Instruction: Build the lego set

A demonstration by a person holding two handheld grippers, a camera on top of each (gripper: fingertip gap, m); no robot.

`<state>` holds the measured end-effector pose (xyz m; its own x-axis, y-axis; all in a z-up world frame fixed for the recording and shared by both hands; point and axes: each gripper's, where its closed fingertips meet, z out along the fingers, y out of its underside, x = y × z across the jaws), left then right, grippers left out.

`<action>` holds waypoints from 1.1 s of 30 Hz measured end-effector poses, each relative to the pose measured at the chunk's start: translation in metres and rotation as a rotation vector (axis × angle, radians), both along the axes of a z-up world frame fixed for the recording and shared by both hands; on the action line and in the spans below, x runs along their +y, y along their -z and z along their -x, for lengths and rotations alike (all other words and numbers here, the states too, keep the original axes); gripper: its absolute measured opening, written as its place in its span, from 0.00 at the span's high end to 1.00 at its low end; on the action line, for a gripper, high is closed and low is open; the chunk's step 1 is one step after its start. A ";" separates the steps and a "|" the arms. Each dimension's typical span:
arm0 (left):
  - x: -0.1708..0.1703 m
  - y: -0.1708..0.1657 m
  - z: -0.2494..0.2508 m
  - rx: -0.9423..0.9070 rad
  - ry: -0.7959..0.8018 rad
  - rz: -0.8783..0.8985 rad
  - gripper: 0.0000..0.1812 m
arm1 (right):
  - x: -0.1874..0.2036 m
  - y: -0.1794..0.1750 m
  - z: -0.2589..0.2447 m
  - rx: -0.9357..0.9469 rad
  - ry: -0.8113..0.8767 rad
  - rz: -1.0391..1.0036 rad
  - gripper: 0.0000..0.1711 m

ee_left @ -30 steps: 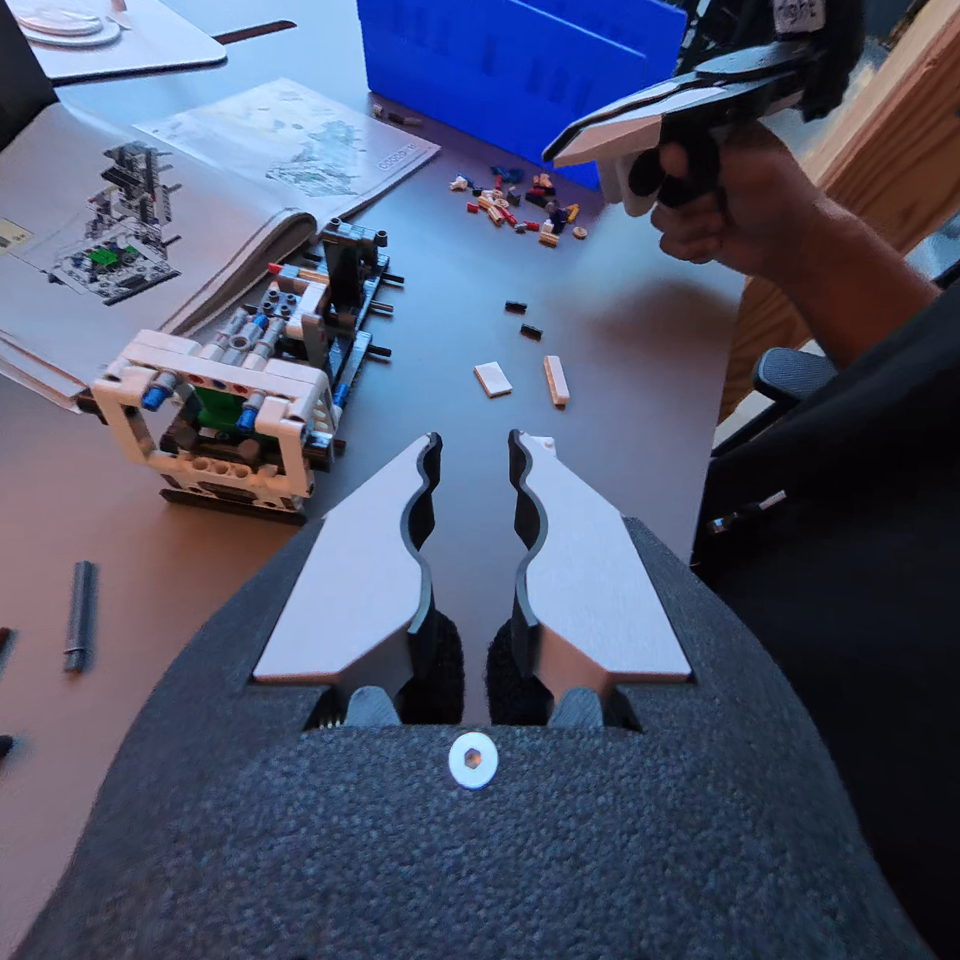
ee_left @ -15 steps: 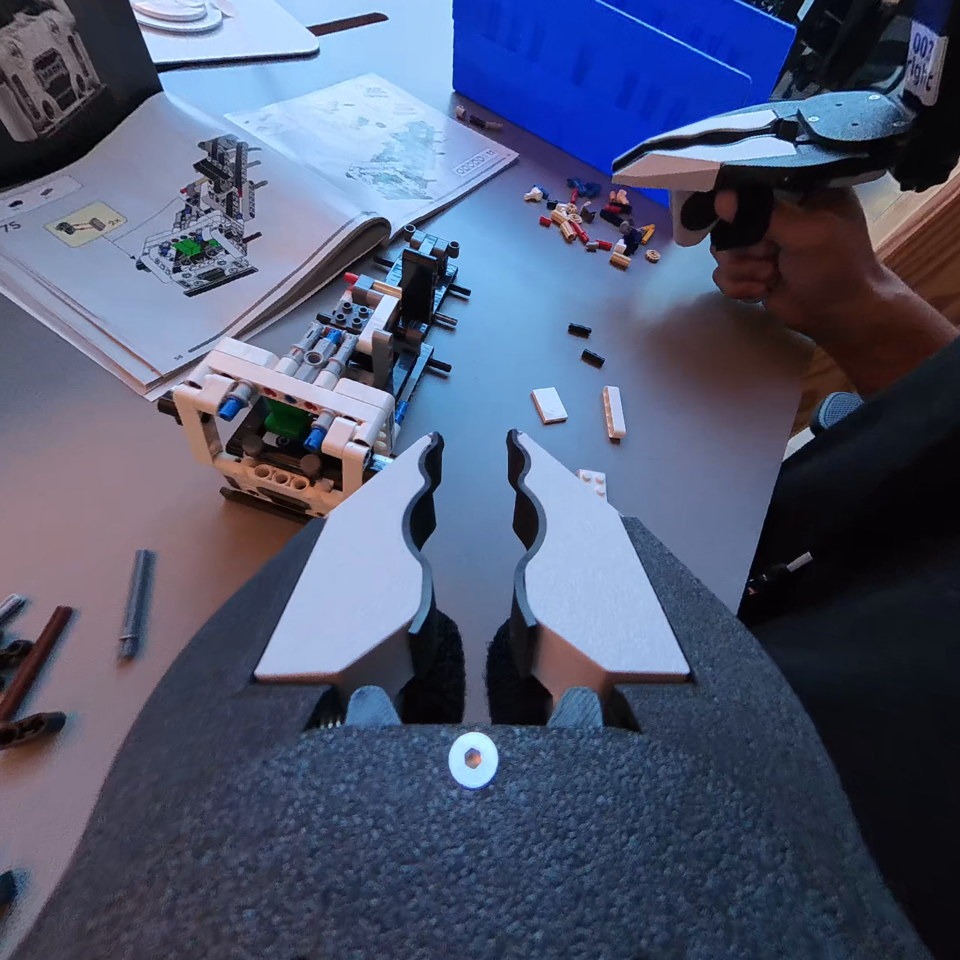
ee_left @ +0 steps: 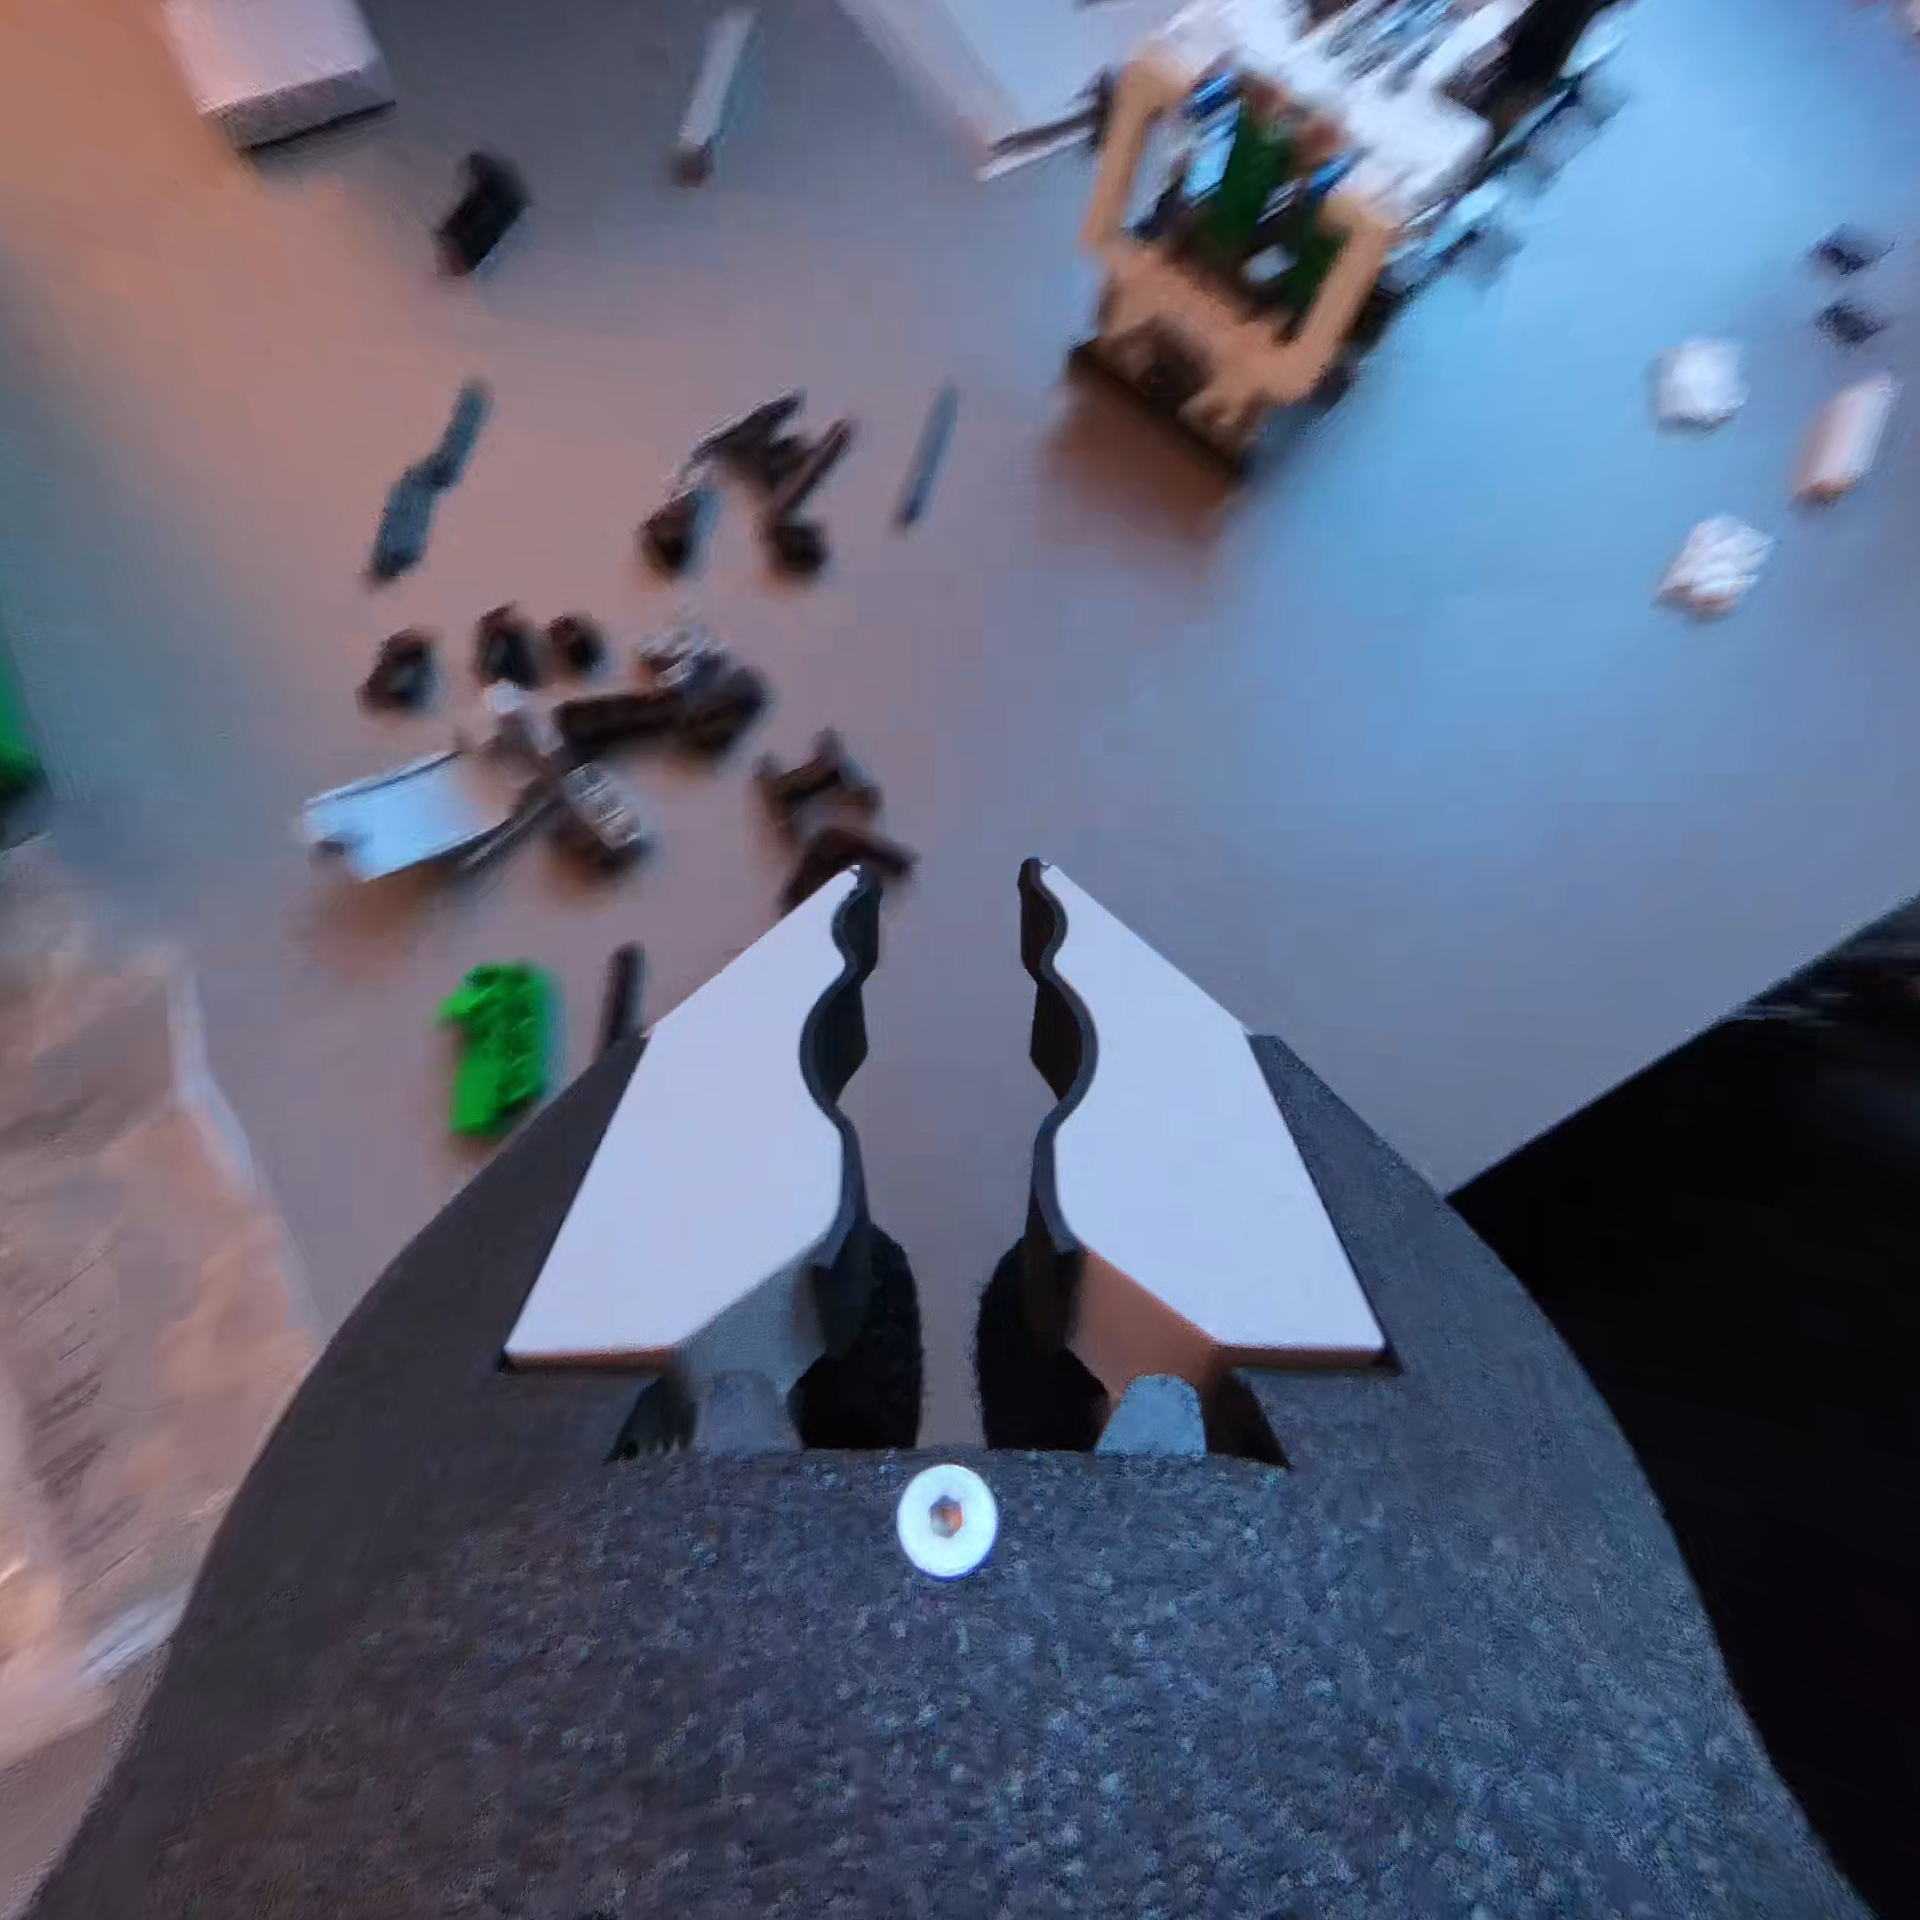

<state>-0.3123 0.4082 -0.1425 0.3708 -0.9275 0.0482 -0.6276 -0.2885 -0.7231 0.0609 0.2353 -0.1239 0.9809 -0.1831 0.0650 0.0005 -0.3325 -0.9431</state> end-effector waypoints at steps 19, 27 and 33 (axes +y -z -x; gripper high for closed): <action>0.030 0.021 0.072 0.110 0.078 0.026 0.83 | -0.005 -0.003 -0.011 0.079 0.050 -0.036 0.92; 0.020 0.044 0.058 0.118 0.085 0.033 0.87 | -0.005 -0.004 -0.011 0.089 0.046 -0.042 0.92; 0.021 0.023 0.059 0.111 0.084 -0.049 0.91 | -0.005 -0.003 -0.009 0.080 0.039 -0.035 0.92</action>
<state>-0.3715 0.4291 -0.1659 0.2923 -0.9557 -0.0349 -0.7246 -0.1975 -0.6602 0.0701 0.2306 -0.1206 0.9749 -0.2218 -0.0201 -0.0873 -0.2976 -0.9507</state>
